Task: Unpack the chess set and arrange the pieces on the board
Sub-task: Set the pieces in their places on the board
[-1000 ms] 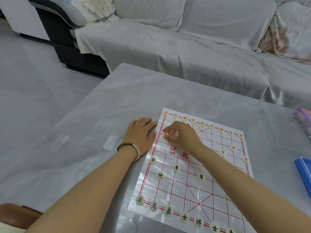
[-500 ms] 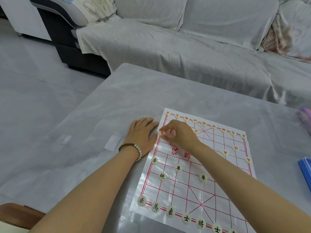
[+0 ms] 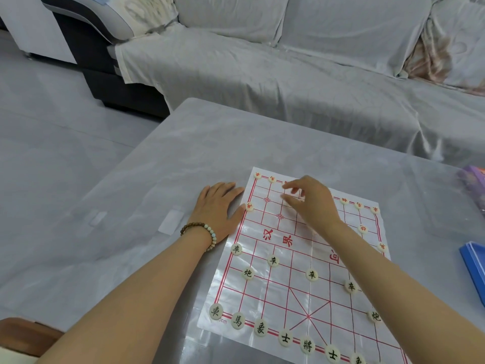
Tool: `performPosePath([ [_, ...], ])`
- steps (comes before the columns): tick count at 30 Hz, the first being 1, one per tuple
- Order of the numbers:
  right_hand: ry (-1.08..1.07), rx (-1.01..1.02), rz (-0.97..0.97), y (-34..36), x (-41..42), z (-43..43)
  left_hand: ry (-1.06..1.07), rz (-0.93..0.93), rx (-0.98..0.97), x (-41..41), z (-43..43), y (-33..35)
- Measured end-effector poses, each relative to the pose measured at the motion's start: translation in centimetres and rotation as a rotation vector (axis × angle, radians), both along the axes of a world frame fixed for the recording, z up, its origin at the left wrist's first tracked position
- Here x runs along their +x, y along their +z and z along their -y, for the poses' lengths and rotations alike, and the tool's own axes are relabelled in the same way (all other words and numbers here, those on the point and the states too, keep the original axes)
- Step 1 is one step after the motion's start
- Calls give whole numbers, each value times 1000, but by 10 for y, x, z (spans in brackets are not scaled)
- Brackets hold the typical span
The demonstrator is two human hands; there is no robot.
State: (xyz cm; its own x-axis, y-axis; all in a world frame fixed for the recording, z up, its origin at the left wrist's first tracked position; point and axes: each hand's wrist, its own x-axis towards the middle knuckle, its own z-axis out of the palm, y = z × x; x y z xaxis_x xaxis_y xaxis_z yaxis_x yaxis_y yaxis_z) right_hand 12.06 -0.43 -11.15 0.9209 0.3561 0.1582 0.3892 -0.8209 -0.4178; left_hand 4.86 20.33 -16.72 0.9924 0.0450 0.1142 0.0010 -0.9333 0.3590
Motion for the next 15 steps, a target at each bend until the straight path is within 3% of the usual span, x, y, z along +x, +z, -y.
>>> performPosePath([
  [4,-68,-152,-14,-9,0,14,2,-22,3,-1,1,2],
  [15,-20,-168,-37,-8,-3,12,2,-57,15,-2,2,4],
])
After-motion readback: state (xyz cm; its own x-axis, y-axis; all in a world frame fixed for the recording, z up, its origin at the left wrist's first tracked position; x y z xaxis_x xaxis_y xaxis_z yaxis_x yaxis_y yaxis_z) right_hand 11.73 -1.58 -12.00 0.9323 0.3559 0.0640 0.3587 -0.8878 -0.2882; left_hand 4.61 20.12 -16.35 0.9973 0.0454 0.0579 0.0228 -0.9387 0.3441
